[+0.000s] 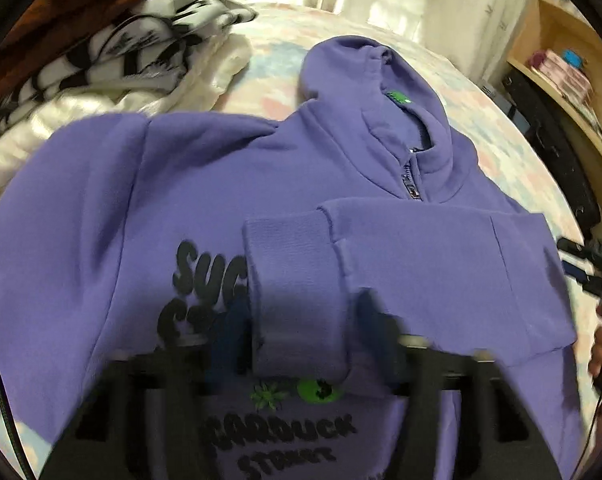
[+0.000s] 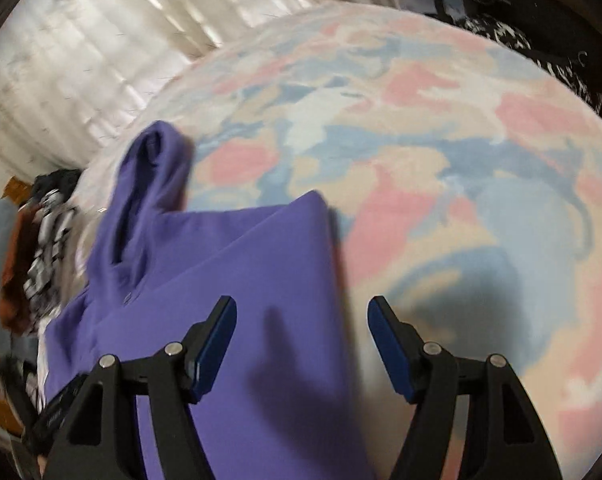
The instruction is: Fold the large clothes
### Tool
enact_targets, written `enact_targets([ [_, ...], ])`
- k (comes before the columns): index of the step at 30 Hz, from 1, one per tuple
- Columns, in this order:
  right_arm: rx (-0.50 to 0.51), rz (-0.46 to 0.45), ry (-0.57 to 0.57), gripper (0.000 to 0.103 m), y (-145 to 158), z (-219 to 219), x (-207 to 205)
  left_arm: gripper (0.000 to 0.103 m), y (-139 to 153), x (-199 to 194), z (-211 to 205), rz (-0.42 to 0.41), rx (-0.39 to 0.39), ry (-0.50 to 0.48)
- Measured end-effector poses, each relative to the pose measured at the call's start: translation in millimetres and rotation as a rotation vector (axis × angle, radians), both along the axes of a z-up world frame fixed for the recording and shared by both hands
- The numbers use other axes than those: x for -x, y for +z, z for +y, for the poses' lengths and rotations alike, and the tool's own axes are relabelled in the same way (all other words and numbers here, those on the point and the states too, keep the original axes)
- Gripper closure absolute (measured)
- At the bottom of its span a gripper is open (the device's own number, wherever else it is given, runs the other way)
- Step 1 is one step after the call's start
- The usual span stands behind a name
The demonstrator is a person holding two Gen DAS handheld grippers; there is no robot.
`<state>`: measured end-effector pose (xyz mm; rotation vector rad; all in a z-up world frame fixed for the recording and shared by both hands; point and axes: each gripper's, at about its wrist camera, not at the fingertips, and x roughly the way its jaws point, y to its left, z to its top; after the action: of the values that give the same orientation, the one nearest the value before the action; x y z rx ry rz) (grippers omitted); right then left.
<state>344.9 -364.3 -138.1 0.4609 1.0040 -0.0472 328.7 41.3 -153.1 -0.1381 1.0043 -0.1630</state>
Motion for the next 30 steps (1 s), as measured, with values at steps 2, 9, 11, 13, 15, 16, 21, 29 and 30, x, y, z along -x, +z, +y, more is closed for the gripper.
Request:
enact_targets([
  [2, -0.022, 0.029, -0.027, 0.035, -13.5, -6.1, -9.8, 0.092, 3.3, -3.0, -8.5, -0.034, -0.088, -0.011],
  [9, -0.13, -0.124, -0.038, 0.091, -10.9, -12.6, -1.3, 0.096, 37.1, -2.8, -16.8, -0.206, -0.095, -0.011],
  [11, -0.12, -0.121, -0.066, 0.09, -17.3, -13.0, 2.4, 0.095, 22.6, -9.8, -15.7, -0.142, -0.118, -0.013],
  [13, -0.1, -0.047, -0.066, 0.087, -31.8, -8.3, -2.6, 0.093, -0.5, -17.1, -10.2, -0.027, -0.135, -0.009],
  [15, -0.11, -0.028, -0.072, 0.076, -29.3, -10.7, 3.3, 0.087, 0.1, -11.9, -0.9, -0.044, -0.104, -0.006],
  [16, -0.126, -0.01, -0.07, 0.068, -25.4, -11.0, 6.4, 0.075, 3.6, -8.3, 3.8, -0.047, -0.083, -0.001],
  [21, -0.069, 0.02, 0.062, 0.051, -6.3, 3.4, 50.8, 0.048, 9.2, 10.7, 18.3, -0.035, -0.03, 0.008],
  [29, 0.111, 0.005, 0.082, 0.079, -19.6, 22.5, 100.3, 0.095, 0.6, 20.2, 3.9, -0.028, -0.169, 0.049],
  [30, 0.079, 0.018, 0.066, 0.079, -23.8, 17.8, 100.6, 0.092, 3.1, 25.0, 6.5, -0.015, -0.175, 0.06],
])
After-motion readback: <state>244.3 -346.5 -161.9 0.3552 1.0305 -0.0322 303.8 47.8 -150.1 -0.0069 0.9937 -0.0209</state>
